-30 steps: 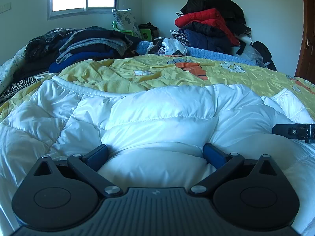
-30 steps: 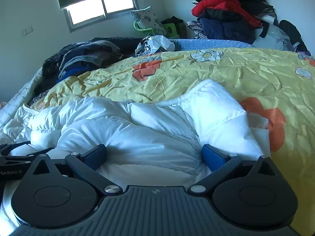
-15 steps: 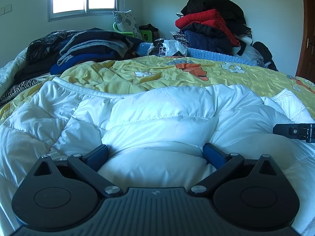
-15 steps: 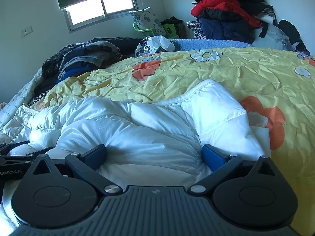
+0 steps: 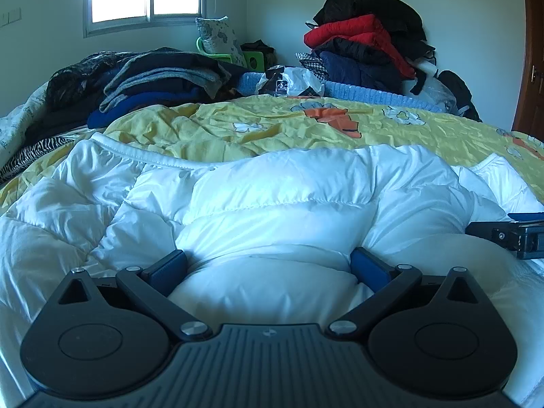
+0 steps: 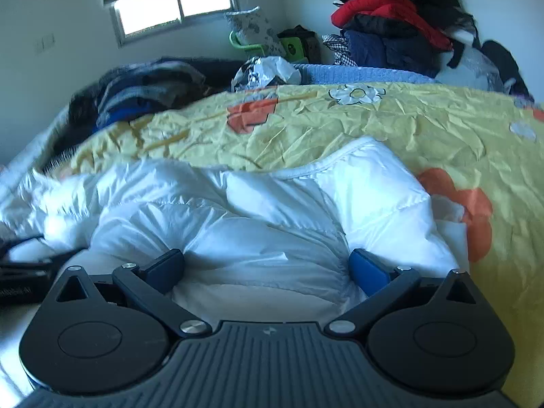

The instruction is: Fold small clothes

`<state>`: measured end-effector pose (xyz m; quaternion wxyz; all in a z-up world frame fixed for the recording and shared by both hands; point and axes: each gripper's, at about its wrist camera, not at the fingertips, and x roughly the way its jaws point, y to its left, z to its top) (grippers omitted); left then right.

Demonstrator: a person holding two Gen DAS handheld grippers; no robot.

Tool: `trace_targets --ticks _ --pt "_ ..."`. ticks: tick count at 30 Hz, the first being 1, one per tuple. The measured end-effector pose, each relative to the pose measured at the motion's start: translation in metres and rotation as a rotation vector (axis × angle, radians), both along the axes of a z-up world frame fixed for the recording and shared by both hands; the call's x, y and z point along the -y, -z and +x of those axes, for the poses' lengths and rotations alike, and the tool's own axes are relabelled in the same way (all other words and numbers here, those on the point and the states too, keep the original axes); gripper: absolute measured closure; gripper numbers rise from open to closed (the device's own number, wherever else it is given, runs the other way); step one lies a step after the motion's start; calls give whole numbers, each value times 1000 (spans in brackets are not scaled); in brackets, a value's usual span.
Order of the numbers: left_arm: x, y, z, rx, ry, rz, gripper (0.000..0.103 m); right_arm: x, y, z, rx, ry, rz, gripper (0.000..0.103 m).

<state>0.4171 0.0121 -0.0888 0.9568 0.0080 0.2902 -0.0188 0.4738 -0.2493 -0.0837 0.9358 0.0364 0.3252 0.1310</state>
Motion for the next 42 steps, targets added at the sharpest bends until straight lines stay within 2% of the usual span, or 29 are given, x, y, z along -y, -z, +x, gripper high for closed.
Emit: trace_targets --ticks 4,8,10,13,16,19,20,24,26,29,31,33,36,38,42 --pt "1 0 -2 6 -4 9 0 12 -5 -8 3 10 61 2" --pt "1 0 -2 8 -6 9 0 34 -27 -52 30 36 165 0" --pt "1 0 -2 10 -7 9 0 45 -38 -80 50 -27 218 0" --pt "1 0 -2 11 -8 9 0 44 -45 -108 36 -139 222 0" --pt "1 0 -2 11 -8 10 0 17 -41 -122 25 -256 125 0" --pt "0 0 -2 13 -7 7 0 -19 -21 -125 11 -336 -88 0" --pt "0 0 -2 13 -8 5 0 -24 -12 -125 9 -344 -120 1" --pt "0 0 -2 13 -9 4 0 -7 -7 -124 12 -336 -21 3" --pt "0 0 -2 14 -9 4 0 5 -14 -136 12 -291 36 2" --pt "0 -1 -2 18 -12 10 0 31 -12 -167 71 -239 97 1" --pt "1 -1 -4 27 -19 21 0 43 -2 -181 85 -178 99 3" --pt "3 -3 -7 42 -35 41 0 56 -5 -188 127 -106 176 1" --pt "9 -16 -36 118 -108 108 0 72 -6 -197 70 30 289 2" --pt "5 -31 -76 169 -87 68 0 87 -9 -213 32 65 398 1" --pt "-26 -47 -169 189 -60 -142 0 125 -7 -241 -75 169 621 1"
